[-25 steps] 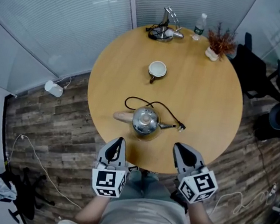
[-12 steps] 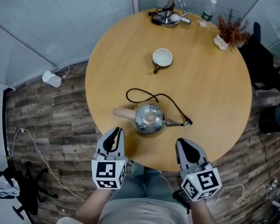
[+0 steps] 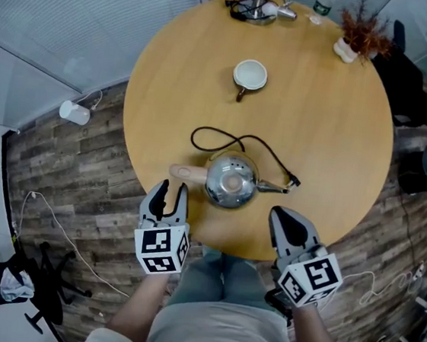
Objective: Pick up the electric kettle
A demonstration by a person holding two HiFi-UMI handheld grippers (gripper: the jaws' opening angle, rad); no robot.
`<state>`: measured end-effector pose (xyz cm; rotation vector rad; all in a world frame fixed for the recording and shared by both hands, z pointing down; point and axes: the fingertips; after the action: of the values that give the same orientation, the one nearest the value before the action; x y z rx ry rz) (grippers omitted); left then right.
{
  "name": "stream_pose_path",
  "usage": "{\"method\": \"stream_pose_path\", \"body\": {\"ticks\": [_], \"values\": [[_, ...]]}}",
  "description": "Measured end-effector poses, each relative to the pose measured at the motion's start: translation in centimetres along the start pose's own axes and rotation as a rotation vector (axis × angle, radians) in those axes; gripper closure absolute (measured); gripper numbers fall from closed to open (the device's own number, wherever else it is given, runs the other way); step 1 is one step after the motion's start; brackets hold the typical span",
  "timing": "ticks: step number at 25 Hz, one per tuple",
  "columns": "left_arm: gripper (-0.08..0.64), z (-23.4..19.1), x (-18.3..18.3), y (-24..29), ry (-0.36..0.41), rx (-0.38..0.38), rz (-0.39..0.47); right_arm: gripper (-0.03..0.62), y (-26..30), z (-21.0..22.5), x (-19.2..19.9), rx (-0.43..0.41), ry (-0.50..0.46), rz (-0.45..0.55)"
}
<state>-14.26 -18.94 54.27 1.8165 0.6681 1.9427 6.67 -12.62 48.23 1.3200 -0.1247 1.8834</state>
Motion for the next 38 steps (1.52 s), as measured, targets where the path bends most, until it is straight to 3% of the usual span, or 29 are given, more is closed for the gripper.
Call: {"method": "stream_pose_path", "body": {"ticks": [12, 34, 38], "values": [[0.380, 0.1, 0.8, 4.3, -0.063, 0.013, -0.062, 0.560, 0.2, 0.9, 1.4, 0.032, 0.047, -0.014], [0.407, 1.4, -1.3, 7.8, -0.130, 0.084, 0.021, 0.560, 0.0, 2.0, 2.7, 0.058, 0.090, -0.029], [0.470, 1.9, -1.5, 7.6, -0.130, 0.101, 0.050, 0.560, -0.1, 2.1, 3.1, 0.059, 0.094, -0.034]]}}
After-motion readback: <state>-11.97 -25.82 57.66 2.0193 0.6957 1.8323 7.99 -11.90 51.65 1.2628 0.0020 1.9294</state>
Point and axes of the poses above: the fingertips, and each gripper's own axes: y forward along the fingers, z to its right, x out of its underside, and after that the axes turned 15 degrees about -x, right-handed
